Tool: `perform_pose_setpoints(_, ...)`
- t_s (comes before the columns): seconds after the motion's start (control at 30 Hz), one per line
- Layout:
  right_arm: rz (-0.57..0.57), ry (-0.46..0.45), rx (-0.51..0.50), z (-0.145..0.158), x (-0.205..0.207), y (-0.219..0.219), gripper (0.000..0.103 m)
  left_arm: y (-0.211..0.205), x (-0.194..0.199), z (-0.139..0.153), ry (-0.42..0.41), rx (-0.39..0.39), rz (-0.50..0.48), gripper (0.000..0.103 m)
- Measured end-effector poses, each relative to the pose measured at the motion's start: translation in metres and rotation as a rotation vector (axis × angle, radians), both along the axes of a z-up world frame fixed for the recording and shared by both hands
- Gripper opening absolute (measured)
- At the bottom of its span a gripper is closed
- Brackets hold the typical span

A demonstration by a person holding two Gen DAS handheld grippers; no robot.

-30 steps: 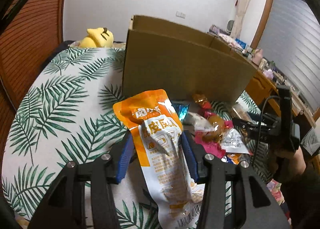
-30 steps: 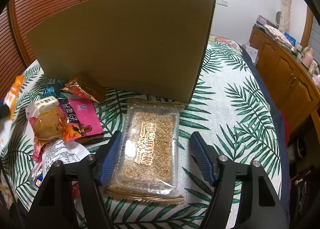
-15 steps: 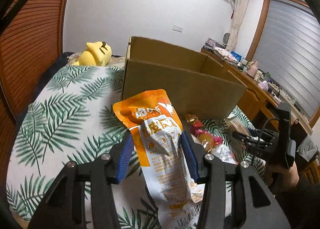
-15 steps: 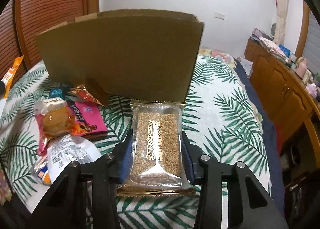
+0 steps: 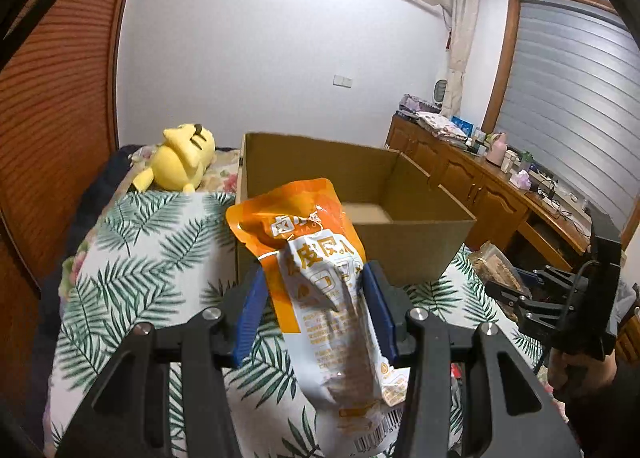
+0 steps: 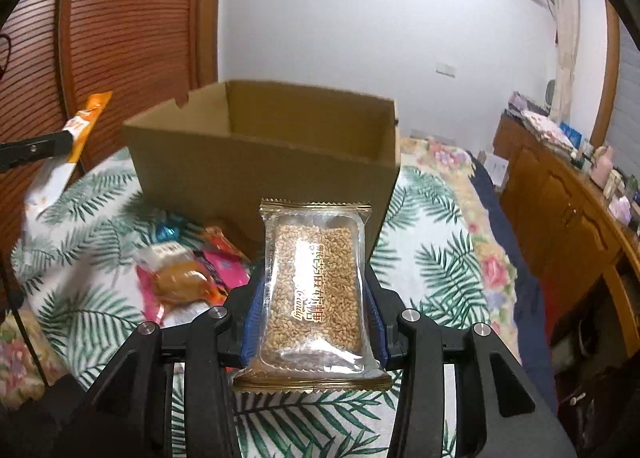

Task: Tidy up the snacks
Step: 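Carry both packets to the box and open the left tool to drop the orange packet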

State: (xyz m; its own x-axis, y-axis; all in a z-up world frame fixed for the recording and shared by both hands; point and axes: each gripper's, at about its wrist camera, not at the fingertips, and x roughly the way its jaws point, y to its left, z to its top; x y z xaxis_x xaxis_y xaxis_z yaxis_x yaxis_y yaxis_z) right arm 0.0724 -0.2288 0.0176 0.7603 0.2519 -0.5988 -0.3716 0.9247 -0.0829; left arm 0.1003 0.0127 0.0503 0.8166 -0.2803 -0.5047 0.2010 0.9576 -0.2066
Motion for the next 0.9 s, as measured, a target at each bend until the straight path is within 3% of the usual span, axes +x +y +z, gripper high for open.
perform_pose_setpoints(0.3, 0.024, -0.041, -0.009, 0.027, -0.008, 0.009, 0.043, -0.005, 0.016, 0.02, -0.016, -0.014, -0.013, 0.047)
perform_pose_setpoints(0.63, 0.031, -0.057, 0.021, 0.056, 0.009, 0.014, 0.044, -0.014, 0.046, 0.044, -0.034, 0.026, 0.002, 0.047)
perform_pose_setpoints(0.9, 0.036, -0.061, 0.017, 0.062, 0.026, 0.022, 0.044, -0.017, 0.074, 0.047, -0.036, 0.055, 0.006, 0.047)
